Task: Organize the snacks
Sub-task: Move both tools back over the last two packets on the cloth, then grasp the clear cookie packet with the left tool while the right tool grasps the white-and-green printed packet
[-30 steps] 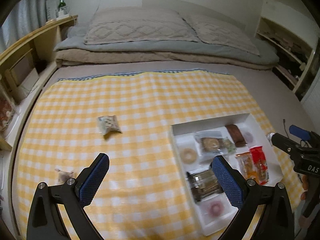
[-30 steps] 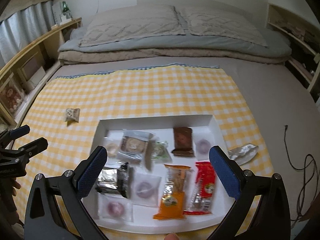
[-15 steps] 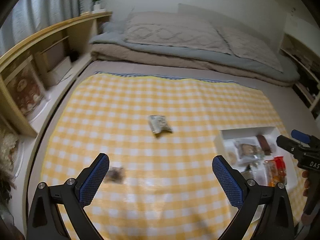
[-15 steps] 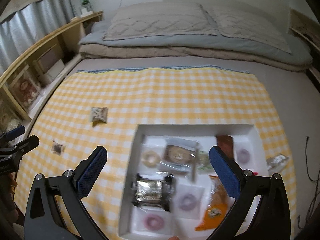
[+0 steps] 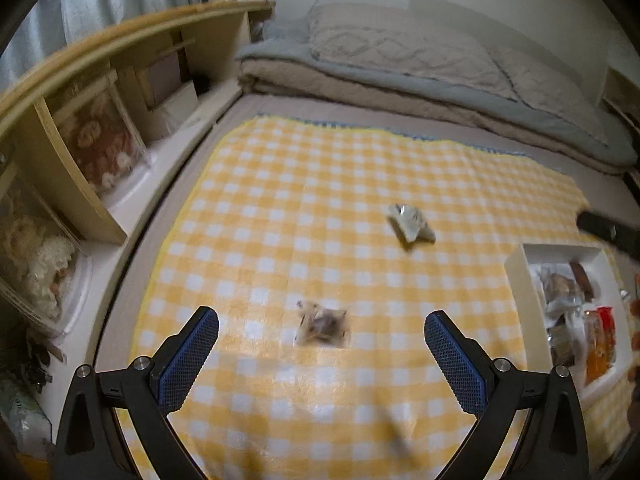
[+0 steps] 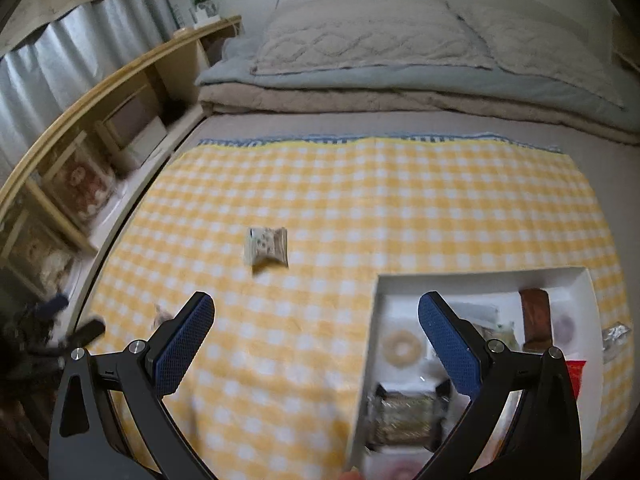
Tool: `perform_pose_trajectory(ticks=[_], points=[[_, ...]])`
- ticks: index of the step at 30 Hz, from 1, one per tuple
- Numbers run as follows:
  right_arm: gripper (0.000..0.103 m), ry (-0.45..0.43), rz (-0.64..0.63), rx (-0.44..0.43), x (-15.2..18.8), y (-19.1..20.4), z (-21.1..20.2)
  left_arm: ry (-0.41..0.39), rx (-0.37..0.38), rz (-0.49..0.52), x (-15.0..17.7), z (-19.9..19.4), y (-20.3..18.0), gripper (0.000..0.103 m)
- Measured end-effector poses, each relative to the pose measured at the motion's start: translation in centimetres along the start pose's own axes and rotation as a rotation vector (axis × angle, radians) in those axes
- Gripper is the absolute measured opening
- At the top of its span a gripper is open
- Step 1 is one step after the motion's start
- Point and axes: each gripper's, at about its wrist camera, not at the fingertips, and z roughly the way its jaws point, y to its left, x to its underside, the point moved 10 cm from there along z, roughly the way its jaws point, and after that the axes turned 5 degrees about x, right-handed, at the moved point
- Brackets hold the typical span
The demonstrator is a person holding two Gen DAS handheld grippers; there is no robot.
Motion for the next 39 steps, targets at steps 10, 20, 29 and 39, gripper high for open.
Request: perform_pose_trajectory(ticks=[10, 20, 29, 39], points=[[0.103, 0.01, -0.015, -0.07, -2.7, 5.3, 5.9, 0.097, 0.04, 0.022, 0.3, 4.0, 1.3, 0.103], [0.1, 0.112, -0.044, -0.126, -3.5, 6.6, 13.7, 0.208, 0.076, 0.135, 1.0, 9.1, -0.3, 0.071], [0.083, 0.234, 0.019, -0.244, -1.9, 8.8, 19.1, 0.277, 0.023, 0.118, 0.9, 14.0, 0.2, 0.061], [0.052, 0.247, -0.114, -0.208, 0.2, 10.0, 22.6, 0.31, 0.009, 0.137, 1.5, 16.7, 0.0, 0.039]])
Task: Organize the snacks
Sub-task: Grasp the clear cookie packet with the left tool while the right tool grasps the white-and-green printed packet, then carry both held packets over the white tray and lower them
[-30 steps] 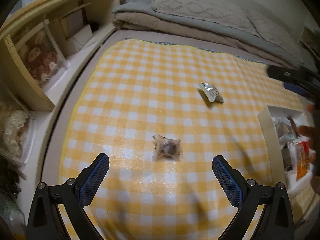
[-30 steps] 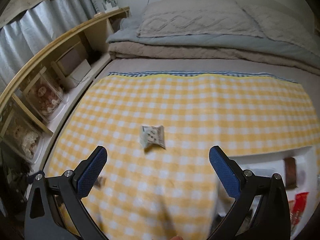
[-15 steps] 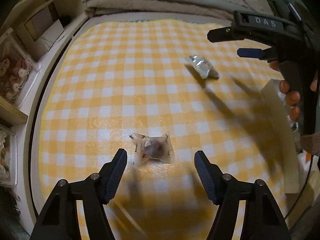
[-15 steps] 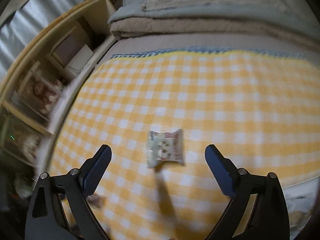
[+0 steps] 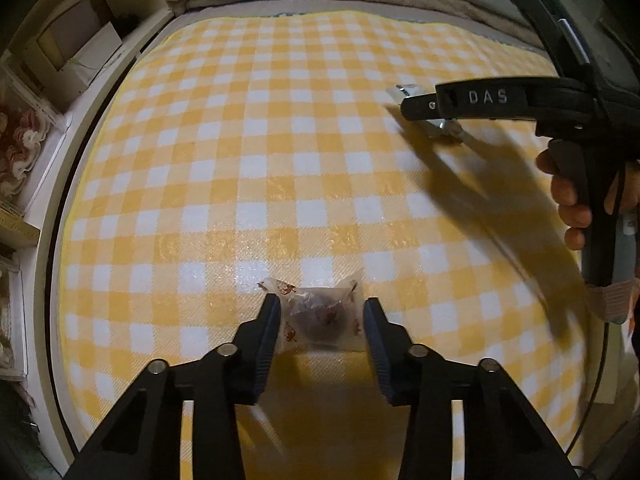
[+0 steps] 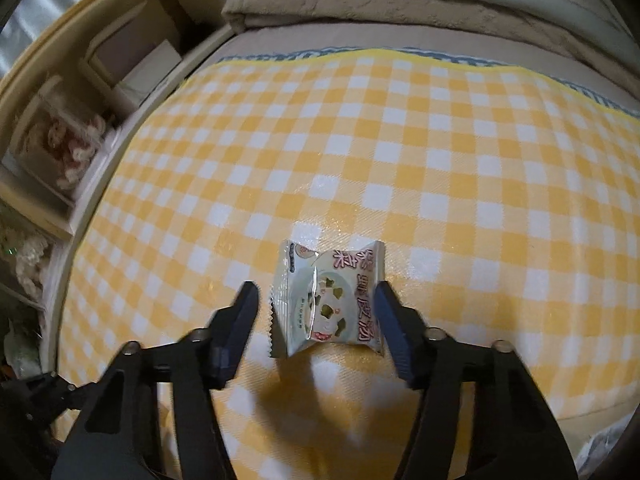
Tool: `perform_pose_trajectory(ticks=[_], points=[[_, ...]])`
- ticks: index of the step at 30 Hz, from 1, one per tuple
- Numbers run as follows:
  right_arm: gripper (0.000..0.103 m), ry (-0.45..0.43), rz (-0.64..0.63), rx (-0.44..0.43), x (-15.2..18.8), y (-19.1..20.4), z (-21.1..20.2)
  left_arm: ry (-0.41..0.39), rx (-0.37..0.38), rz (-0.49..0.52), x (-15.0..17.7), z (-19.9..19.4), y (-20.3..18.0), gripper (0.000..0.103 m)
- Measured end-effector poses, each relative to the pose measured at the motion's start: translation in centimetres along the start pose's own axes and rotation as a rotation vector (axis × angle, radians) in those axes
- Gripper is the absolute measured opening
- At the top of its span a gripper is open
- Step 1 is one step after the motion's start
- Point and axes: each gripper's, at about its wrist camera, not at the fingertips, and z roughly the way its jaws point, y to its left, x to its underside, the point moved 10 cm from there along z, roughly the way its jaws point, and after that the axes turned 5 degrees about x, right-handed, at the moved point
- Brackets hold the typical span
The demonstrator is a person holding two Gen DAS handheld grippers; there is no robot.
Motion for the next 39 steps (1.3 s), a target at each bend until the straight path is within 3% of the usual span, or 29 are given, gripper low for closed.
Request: perform_pose_trajectory(ticks=[3, 8, 20, 28, 39], points=[[0.043, -0.018, -0.092, 0.058, 0.3, 0.5, -0.1, 0.002, -0.003, 0.009, -0.3, 0.6, -0.3, 0.036], [0.04, -0.043, -0.134, 0.082, 0.4, 0.9, -0.9, 0.005, 0.003, 0.022, -0.5, 0.0, -0.6, 0.031], [0.039, -0.128, -0.135, 0.077, 0.1, 1.4, -7.7, -0.155, 0.04, -0.029, -1.3, -6.6, -1.7, 0.026], [0.039, -0.201, -0.121, 0.062, 1.1, 1.9, -14.5, -0.251, 0.053, -0.045, 0.8, -12.0, -2.4, 0.026], [0.039, -0.257, -0.152, 0.113, 4.8, 2.0, -21.7, -0.357, 0.07, -0.04, 4.7, -19.4, -3.7, 0.026]])
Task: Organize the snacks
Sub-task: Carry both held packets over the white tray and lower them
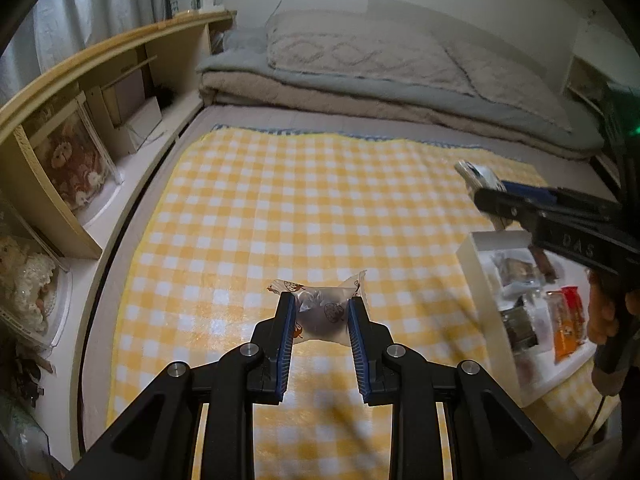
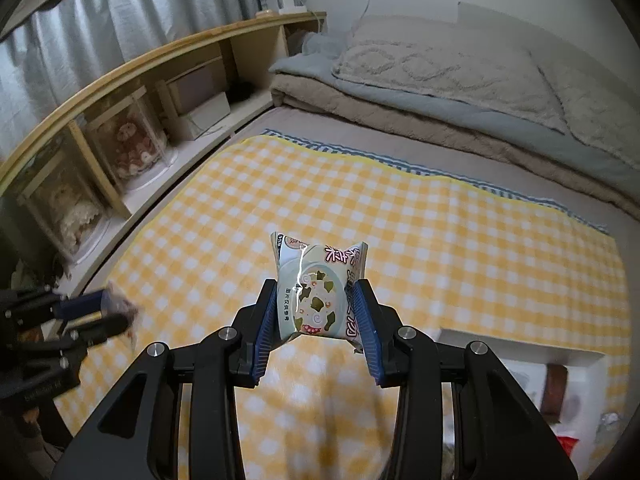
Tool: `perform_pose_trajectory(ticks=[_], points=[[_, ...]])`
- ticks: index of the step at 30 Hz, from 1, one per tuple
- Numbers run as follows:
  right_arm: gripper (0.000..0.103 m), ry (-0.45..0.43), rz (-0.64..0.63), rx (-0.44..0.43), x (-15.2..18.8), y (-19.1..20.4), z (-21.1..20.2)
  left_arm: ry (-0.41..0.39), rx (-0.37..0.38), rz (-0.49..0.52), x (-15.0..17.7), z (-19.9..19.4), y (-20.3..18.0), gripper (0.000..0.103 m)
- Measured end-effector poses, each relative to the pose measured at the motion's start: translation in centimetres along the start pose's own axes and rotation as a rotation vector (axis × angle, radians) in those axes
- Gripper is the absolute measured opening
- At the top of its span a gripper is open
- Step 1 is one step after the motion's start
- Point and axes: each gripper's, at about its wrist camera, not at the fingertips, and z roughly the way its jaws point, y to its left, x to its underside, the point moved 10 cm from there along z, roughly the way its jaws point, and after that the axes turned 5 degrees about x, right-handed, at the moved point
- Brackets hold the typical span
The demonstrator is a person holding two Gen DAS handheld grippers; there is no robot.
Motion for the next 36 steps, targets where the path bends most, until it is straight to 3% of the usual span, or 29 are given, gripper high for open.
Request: perform_pose_trajectory(ticks=[8, 18, 29, 36], points=[[0.039, -0.034, 0.02, 0.022, 1.2, -1.3, -5.2, -0.077, 0.03, 0.017, 0.3, -5.3, -2.5, 0.026], [0.039, -0.095, 0.07, 0.058, 3.8, -4.8, -12.2, -0.159, 0.136, 0.042, 0.7, -10.2, -7.1, 0.026], [0.039, -0.1, 0.188, 0.122, 9.0, -10.6, -16.9, -0.142, 0.245, 0.139, 2.2, -10.7, -13.6, 0.026], [0.039, -0.055, 0.233, 0.171, 12.7, -14.3, -18.0, -0.073, 0.336, 0.185, 3.0, -8.7, -17.7, 0.026]])
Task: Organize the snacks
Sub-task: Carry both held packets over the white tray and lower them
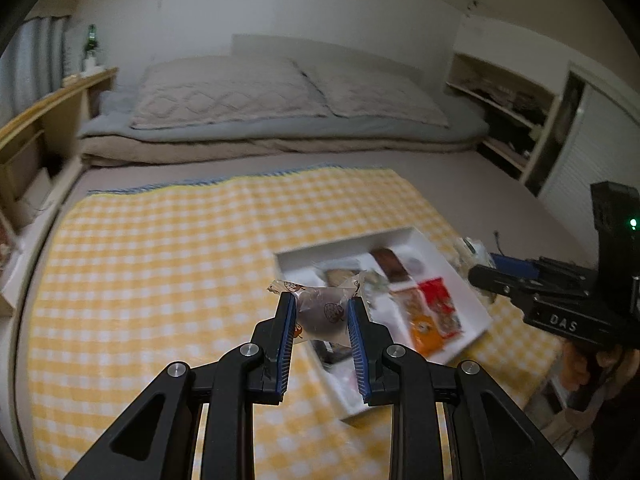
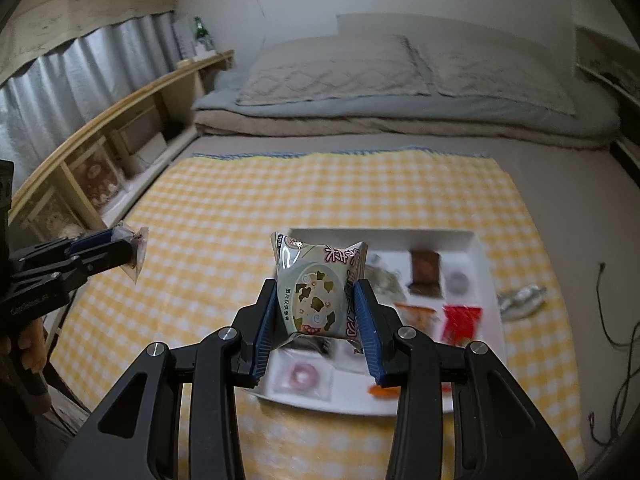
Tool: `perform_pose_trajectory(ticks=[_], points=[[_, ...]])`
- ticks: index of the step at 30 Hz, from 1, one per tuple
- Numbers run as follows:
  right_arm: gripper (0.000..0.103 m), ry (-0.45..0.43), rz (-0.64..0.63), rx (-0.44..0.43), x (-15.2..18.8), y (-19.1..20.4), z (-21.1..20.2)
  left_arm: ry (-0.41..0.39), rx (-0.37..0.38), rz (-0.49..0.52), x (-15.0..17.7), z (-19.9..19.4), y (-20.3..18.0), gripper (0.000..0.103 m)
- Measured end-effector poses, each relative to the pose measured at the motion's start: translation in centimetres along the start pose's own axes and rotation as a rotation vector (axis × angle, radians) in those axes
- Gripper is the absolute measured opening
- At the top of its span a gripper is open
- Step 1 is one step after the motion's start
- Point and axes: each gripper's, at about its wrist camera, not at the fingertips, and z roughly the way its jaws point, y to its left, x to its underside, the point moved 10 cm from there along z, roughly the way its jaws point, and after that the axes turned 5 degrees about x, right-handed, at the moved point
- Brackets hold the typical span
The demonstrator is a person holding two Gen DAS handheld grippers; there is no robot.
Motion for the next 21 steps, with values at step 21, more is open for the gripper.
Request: perform_pose_trajectory(ticks=[21], points=[[0.039, 0.086, 0.18, 0.113, 3.1, -11.1, 0.6, 0.259, 0.173, 0.005, 0.2, 13.7, -6.2, 0.026]])
